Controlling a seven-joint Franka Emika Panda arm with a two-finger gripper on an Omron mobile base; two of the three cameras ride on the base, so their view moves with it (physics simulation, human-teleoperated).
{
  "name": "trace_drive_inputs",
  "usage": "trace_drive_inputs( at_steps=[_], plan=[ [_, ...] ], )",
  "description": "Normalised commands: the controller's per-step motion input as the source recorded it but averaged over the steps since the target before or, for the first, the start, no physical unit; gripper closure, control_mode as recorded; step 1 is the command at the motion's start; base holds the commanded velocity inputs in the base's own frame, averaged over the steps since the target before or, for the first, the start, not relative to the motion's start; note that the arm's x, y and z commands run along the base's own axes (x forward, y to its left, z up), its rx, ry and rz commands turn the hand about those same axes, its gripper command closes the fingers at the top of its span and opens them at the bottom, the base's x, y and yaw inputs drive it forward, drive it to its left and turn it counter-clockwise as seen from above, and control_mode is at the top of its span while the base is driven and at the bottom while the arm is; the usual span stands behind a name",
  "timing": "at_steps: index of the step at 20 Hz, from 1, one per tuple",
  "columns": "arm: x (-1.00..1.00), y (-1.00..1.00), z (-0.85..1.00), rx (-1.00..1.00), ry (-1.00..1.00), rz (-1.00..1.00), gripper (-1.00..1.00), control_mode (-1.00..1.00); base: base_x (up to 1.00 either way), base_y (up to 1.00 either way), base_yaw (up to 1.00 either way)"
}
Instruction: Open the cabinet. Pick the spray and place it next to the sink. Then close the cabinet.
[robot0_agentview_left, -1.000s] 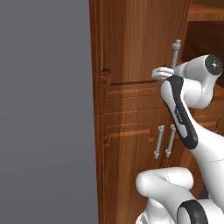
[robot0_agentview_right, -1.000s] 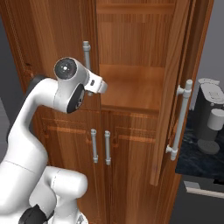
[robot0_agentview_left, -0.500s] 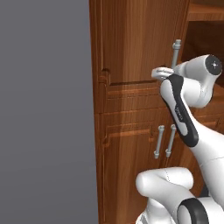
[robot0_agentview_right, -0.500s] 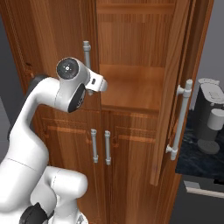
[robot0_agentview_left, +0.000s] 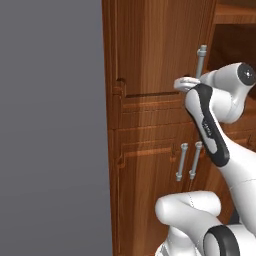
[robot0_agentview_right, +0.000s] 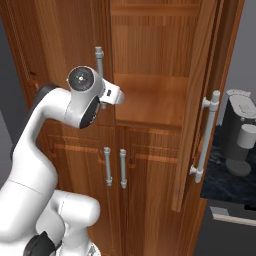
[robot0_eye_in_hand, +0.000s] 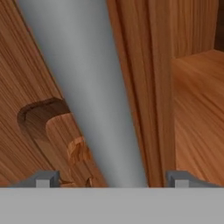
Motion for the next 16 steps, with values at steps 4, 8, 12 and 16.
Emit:
trace_drive_inputs(
  at_steps=[4, 8, 12, 16],
  plan=[
    [0.10, -0.02, -0.03, 0.00, 0.04, 0.04, 1.00, -1.00, 0.00, 0.00, 0.00],
    [-0.21, 0.15, -0.01, 0.00, 0.00, 0.13, 1.00, -1.00, 0.00, 0.00, 0.00],
    [-0.85, 0.37, 0.00, 0.01, 0.00, 0.27, 1.00, -1.00, 0.00, 0.00, 0.00],
    [-1.00, 0.74, 0.00, 0.00, 0.00, 0.34, 1.00, -1.00, 0.00, 0.00, 0.00]
  ],
)
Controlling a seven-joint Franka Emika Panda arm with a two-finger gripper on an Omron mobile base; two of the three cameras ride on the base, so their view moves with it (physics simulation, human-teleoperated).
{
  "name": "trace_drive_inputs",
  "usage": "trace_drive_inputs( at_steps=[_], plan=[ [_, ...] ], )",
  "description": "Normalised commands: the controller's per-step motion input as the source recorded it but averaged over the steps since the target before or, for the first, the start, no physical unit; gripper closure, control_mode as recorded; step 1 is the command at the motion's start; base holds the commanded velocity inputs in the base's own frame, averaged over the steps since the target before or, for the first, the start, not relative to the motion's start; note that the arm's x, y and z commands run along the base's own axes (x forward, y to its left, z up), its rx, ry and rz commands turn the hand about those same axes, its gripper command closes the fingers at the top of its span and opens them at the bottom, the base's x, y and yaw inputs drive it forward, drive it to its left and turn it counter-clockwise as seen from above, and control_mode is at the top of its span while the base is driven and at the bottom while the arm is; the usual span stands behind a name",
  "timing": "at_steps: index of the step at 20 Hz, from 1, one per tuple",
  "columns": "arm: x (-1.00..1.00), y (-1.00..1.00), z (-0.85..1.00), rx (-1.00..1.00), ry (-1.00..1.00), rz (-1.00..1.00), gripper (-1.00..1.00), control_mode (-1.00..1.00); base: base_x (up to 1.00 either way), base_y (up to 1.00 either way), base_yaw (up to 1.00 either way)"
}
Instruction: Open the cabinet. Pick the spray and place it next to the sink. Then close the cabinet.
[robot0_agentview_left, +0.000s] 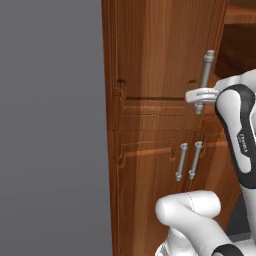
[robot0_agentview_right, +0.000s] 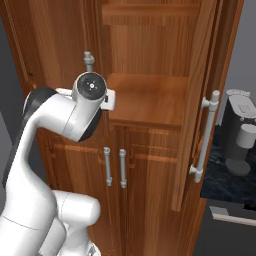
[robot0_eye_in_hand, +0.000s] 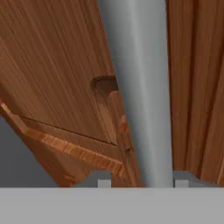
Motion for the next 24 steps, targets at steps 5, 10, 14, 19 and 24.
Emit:
trace_drive_inputs(
  at_steps=[5, 10, 14, 19, 24],
  plan=[
    [-1.00, 1.00, 0.19, -0.02, 0.05, 0.25, 1.00, -1.00, 0.00, 0.00, 0.00],
    [-1.00, 0.95, 0.23, -0.05, 0.10, 0.10, 1.00, -1.00, 0.00, 0.00, 0.00],
    [-1.00, 0.63, 0.23, -0.07, 0.10, 0.00, -1.00, -1.00, 0.00, 0.00, 0.00],
    [-0.99, -0.36, 0.12, 0.01, 0.06, -0.07, -1.00, -1.00, 0.00, 0.00, 0.00],
    [-0.66, -1.00, 0.03, 0.19, 0.00, -0.01, -1.00, -1.00, 0.00, 0.00, 0.00]
  ],
)
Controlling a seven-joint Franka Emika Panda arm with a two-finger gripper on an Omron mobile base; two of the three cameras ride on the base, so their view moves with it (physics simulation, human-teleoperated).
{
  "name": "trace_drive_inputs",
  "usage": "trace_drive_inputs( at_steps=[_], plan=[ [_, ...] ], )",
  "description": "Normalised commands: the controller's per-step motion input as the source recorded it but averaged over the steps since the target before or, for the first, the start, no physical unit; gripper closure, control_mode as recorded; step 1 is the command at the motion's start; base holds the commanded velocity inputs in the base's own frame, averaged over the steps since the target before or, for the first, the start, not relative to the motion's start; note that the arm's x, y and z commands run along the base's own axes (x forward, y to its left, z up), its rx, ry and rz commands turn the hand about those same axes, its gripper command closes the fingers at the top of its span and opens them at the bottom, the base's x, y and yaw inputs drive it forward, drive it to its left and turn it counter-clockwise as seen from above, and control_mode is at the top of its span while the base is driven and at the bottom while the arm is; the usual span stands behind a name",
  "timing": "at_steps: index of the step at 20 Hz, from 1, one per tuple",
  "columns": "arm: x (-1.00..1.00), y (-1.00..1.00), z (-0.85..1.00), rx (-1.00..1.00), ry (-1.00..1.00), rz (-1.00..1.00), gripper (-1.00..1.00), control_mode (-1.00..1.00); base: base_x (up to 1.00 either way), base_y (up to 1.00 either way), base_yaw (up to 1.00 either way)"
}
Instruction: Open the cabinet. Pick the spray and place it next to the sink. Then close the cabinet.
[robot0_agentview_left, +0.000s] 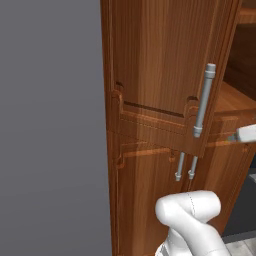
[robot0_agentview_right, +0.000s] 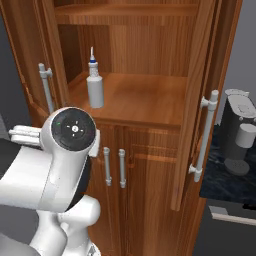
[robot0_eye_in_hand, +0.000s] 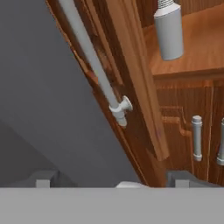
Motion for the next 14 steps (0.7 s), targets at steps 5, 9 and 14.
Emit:
trace_drive_inputs(
  at_steps=[5, 9, 14],
  plan=[
    [0.21, -0.63, 0.15, 0.22, 0.00, -0.15, -1.00, -1.00, 0.00, 0.00, 0.00],
    [0.57, -0.15, 0.08, 0.27, 0.00, -0.12, -1.00, -1.00, 0.00, 0.00, 0.00],
    [0.58, 0.00, -0.04, 0.33, 0.03, -0.11, -1.00, -1.00, 0.00, 0.00, 0.00]
  ],
)
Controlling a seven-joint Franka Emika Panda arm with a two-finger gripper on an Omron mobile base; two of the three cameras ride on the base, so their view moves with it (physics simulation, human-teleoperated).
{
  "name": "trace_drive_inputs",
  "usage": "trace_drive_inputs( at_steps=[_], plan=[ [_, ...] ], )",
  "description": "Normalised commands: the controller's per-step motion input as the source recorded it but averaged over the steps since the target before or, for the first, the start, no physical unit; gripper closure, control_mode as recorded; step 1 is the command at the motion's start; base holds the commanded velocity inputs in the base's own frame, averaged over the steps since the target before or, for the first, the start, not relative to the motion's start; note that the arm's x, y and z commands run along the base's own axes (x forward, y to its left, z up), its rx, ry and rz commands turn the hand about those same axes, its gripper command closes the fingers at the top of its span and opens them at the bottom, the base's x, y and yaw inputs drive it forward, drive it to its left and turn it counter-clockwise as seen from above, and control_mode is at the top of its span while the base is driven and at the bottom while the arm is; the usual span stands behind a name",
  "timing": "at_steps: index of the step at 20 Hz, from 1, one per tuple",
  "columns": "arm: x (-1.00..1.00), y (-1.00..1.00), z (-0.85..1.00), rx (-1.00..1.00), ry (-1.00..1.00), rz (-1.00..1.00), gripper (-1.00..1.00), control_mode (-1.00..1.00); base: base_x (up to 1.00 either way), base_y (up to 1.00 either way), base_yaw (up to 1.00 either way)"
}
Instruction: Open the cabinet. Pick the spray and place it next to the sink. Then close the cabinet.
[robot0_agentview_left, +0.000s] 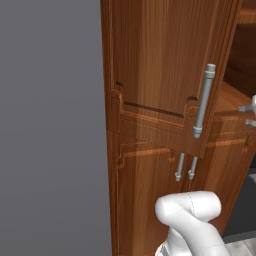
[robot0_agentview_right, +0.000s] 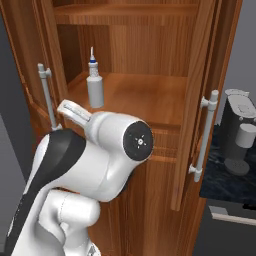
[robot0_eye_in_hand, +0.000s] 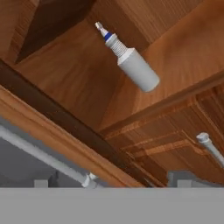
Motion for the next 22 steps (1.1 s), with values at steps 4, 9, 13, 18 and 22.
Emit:
trace_drive_inputs(
  at_steps=[4, 9, 13, 18, 22],
  plan=[
    [0.78, 0.00, -0.20, 0.40, 0.00, -0.12, -1.00, -1.00, 0.00, 0.00, 0.00],
    [0.70, 0.04, -0.14, 0.34, 0.00, -0.10, -1.00, -1.00, 0.00, 0.00, 0.00],
    [0.22, 0.68, -0.06, 0.10, 0.00, 0.01, -1.00, -1.00, 0.00, 0.00, 0.00],
    [-0.25, 0.99, 0.01, 0.00, 0.00, 0.18, -1.00, -1.00, 0.00, 0.00, 0.00],
    [-0.94, 0.91, 0.08, -0.02, -0.03, 0.29, -1.00, -1.00, 0.00, 0.00, 0.00]
  ],
)
